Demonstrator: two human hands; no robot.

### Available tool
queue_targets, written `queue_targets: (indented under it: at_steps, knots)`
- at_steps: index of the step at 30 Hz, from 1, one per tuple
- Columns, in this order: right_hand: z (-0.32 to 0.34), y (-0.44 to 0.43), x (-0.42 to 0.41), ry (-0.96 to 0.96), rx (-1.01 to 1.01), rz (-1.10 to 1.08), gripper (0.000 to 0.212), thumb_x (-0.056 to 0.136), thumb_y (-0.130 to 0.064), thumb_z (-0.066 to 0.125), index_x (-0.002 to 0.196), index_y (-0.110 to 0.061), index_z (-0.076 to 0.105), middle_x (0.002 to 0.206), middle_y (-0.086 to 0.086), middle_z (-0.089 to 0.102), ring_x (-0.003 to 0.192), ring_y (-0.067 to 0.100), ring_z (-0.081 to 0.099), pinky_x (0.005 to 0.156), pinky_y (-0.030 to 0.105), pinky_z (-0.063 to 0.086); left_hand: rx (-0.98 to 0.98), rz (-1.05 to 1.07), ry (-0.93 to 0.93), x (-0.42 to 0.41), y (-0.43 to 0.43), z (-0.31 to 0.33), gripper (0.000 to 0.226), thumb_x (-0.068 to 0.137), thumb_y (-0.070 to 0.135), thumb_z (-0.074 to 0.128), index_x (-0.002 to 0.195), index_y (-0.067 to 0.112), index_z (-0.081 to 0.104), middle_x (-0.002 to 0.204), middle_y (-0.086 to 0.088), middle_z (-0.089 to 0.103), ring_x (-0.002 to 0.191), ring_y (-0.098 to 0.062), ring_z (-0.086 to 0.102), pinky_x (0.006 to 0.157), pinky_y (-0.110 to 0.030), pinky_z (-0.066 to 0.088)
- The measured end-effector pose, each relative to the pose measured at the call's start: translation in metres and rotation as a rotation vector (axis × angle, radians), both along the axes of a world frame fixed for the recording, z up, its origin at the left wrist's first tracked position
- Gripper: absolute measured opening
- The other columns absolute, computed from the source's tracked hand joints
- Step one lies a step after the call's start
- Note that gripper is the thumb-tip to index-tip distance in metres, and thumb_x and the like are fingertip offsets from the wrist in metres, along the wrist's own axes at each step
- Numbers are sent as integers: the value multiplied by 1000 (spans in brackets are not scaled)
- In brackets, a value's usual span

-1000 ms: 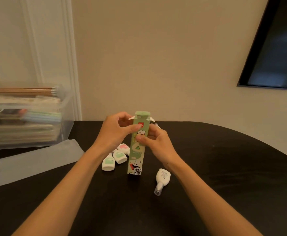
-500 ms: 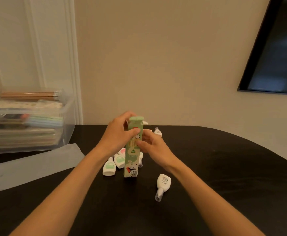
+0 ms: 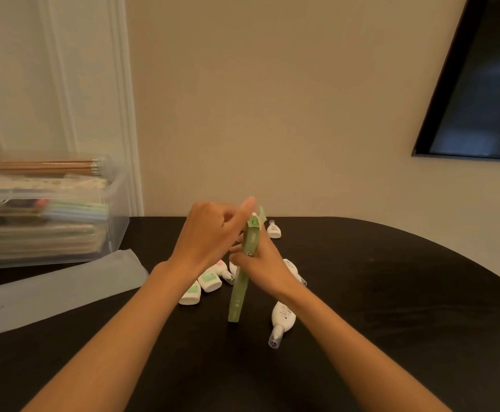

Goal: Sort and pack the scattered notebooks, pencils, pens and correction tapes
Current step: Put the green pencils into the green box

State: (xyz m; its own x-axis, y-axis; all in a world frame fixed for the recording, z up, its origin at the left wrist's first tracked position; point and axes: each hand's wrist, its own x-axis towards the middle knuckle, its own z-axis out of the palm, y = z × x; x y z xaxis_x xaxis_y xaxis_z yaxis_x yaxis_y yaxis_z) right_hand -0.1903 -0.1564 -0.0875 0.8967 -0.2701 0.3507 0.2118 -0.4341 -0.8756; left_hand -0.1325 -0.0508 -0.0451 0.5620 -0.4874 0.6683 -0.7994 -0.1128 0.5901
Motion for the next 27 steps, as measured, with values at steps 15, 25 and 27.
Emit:
queue_targets:
  at_steps: [15,25,27]
  knots:
    - [30,-29,-15,406,-133,243,16,91,-46,52,100,-40,63,81,-25,63,52,-10,52,51,13,37,49,-188,156,8,13,1,20,80,16,70,88,33,65,83,22,65,78,11,61,64,-3,46]
    - [10,-40,-19,143,662,329,44,94,-36,41,121,-5,59,100,14,61,54,11,48,52,21,45,-51,-14,-10,0,9,-14,5,78,15,71,83,14,69,72,21,60,69,7,59,62,-10,47]
    - [13,-36,-18,126,599,270,43,96,-39,40,116,-10,64,89,7,65,53,8,43,49,19,43,-42,-29,-34,-1,8,-13,9,79,15,71,87,14,68,73,18,61,69,9,58,62,-8,47]
